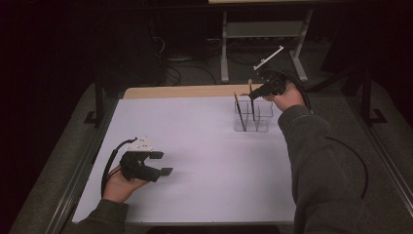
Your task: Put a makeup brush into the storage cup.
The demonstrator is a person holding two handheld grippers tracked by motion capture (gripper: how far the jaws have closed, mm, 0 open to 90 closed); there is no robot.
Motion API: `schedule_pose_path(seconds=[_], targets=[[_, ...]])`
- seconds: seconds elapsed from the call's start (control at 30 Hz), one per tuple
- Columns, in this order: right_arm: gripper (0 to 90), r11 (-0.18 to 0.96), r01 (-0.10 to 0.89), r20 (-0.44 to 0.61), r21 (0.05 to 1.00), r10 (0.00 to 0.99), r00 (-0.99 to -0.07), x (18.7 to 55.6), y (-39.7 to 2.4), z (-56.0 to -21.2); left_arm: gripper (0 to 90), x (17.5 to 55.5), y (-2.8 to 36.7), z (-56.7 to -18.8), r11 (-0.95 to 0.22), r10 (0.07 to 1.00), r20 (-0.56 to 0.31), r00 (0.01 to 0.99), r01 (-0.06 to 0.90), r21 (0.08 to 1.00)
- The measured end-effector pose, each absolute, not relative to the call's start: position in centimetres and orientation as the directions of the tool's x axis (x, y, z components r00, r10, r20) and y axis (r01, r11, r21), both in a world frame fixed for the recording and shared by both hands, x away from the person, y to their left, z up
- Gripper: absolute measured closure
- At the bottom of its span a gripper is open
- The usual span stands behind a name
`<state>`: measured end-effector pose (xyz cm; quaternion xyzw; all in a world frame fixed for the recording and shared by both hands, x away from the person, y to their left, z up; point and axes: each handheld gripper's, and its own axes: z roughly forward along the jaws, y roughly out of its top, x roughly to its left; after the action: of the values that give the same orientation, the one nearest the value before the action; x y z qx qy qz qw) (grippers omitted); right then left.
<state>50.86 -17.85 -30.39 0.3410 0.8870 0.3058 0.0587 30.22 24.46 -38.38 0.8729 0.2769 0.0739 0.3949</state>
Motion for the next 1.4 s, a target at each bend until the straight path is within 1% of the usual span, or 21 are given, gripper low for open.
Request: schedule_pose_path(seconds=[0.5, 0.63, 1.4], targets=[[82.4, 0.567, 0.582, 0.114, 0.583, 0.652, -0.749, 50.6, -18.6, -32.0, 28.7, 30.2, 24.4, -38.4, -0.541, 0.537, -0.085, 0.839, 0.420, 0.729], [82.3, 0.561, 0.599, 0.126, 0.571, 0.662, -0.739, 50.5, -18.6, -32.3, 28.7, 30.2, 24.4, -38.4, -0.545, 0.534, -0.081, 0.842, 0.416, 0.728], [81.3, 0.552, 0.626, 0.141, 0.551, 0.678, -0.722, 50.4, -19.0, -33.8, 28.7, 30.2, 24.5, -38.4, -0.536, 0.540, -0.088, 0.837, 0.422, 0.731]])
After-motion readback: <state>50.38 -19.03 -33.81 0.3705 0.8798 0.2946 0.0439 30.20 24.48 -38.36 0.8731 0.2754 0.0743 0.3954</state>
